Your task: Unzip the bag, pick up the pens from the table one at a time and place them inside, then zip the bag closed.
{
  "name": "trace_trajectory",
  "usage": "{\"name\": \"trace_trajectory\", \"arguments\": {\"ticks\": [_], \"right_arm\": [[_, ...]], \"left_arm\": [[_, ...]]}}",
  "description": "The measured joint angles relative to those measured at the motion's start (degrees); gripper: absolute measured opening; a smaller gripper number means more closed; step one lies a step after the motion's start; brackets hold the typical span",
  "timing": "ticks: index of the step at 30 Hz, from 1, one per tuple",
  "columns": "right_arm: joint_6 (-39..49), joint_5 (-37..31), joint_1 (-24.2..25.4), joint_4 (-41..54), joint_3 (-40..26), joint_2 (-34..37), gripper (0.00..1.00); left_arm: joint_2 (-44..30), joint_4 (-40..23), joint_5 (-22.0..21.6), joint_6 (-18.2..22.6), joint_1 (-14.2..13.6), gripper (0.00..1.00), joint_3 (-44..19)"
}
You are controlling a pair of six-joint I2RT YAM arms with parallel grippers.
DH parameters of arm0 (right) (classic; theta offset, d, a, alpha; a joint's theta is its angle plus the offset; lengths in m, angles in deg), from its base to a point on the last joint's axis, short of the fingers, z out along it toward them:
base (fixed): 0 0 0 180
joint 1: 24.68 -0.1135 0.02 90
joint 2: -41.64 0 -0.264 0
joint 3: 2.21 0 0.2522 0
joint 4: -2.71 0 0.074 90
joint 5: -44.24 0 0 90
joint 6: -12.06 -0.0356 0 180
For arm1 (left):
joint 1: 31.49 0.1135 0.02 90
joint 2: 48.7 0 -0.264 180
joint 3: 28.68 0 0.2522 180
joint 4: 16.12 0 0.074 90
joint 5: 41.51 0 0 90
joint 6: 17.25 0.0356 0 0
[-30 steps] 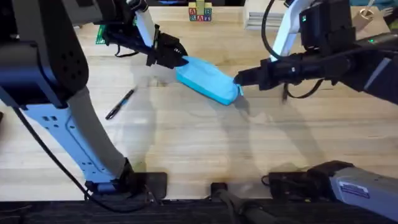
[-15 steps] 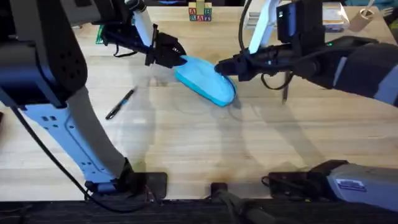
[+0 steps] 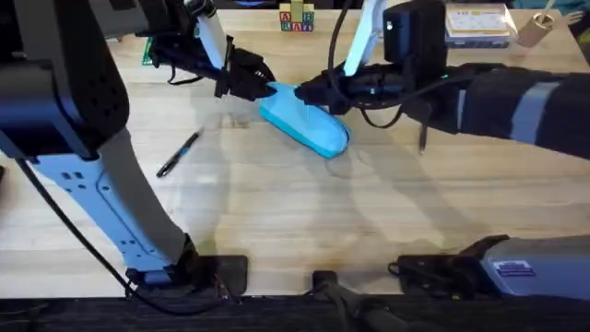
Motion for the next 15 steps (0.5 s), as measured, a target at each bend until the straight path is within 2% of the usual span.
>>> {"name": "trace_trajectory", "arguments": {"ticks": [3, 4, 6, 15], "right_arm": [[-1.07, 0.02, -0.44, -4.19, 0.00, 1.90, 0.031], [-5.02, 0.31, -0.88, -13.04, 0.00, 5.98, 0.031], [-9.03, 0.12, -1.41, -20.34, 0.00, 9.43, 0.031], [-11.11, -3.94, -3.83, -24.25, 0.00, 11.12, 0.031]], "left_arm": [[0.00, 0.00, 0.00, 0.00, 0.00, 0.043, 0.00], [0.00, 0.02, 0.04, -0.02, -0.02, 0.042, -0.02], [0.00, 0.46, -0.18, 0.00, 0.35, 0.042, -0.33], [0.00, 0.44, -0.31, 0.00, 0.46, 0.042, -0.33]]}}
